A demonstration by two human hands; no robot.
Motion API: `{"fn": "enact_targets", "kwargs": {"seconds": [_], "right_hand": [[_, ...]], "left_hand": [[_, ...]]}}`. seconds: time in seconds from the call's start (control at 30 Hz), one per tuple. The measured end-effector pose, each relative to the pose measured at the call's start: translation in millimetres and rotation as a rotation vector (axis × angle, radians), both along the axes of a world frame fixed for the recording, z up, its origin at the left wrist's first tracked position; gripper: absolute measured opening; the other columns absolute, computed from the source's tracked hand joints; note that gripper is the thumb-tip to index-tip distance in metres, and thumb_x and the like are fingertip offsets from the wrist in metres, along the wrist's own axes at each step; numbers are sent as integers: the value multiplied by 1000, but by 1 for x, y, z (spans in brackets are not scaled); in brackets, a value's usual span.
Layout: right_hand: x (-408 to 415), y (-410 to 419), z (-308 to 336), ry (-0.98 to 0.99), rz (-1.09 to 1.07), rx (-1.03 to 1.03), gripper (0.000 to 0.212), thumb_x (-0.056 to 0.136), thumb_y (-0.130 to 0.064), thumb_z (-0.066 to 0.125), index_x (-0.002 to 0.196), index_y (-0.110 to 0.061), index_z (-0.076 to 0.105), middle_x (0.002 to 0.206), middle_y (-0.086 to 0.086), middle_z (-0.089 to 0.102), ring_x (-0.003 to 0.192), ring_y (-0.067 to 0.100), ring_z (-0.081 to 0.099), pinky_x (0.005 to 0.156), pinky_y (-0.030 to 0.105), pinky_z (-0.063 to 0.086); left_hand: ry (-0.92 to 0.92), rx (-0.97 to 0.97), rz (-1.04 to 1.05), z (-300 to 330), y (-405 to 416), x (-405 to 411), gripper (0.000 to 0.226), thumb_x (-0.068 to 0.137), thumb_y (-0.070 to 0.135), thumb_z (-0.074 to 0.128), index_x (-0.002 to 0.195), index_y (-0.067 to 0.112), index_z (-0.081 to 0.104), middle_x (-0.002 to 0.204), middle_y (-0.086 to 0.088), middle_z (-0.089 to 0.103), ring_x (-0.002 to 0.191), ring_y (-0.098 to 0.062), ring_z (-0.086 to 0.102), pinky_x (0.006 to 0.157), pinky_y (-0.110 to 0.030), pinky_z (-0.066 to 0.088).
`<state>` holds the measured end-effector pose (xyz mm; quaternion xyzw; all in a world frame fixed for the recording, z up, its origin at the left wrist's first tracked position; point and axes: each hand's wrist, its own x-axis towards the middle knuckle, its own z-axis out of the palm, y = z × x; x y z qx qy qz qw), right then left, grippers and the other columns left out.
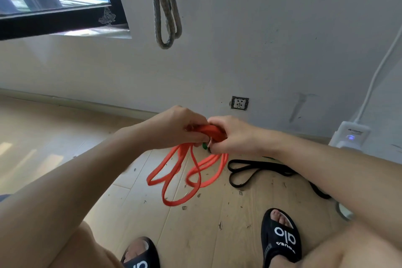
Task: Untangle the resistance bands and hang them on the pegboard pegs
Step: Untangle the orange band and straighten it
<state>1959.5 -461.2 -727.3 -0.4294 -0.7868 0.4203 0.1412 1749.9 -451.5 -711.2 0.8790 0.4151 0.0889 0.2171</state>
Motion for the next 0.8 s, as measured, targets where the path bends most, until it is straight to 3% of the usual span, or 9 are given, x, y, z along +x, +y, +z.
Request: {"fn": "enact_targets", "kwargs": {"seconds": [0.07,0.13,0.33,0.6,0.8], "right_hand": [[-1,3,2,-28,-13,37,18,79,-16,72,87,-29,65,77,-8,66,66,2,64,65,25,48],[0,6,6,-61,-14,90,15,86,-13,70,89,-28,67,78,-3,69,68,7,67,65,25,51],[4,4,15,-190,12,235,8,87,-17,68,86,-25,67,69,-8,58,61,4,52,58,20,38],[22,7,24,-206,-7,244,9,87,-27,76,81,-23,71,62,-10,55,56,2,49,55,16,37],[38,12,24,-209,-53,219,16,95,-36,69,85,-26,73,64,-10,55,54,1,48,53,16,35]], "left_hand": [[16,2,20,-2,0,-3,18,93,38,70,102,23,73,80,9,73,71,-7,69,72,-32,59],[42,18,28,-5,1,-6,17,93,38,70,101,23,73,79,8,71,69,-8,68,72,-32,59],[125,45,-32,-21,6,-4,15,94,35,70,101,22,67,80,6,71,69,-6,71,71,-31,62],[143,28,-27,-42,11,-2,18,96,33,69,107,19,69,85,5,73,74,-9,71,75,-35,62],[124,43,-13,-43,14,-7,25,96,39,67,109,18,71,87,5,74,76,-8,73,76,-31,63]]}}
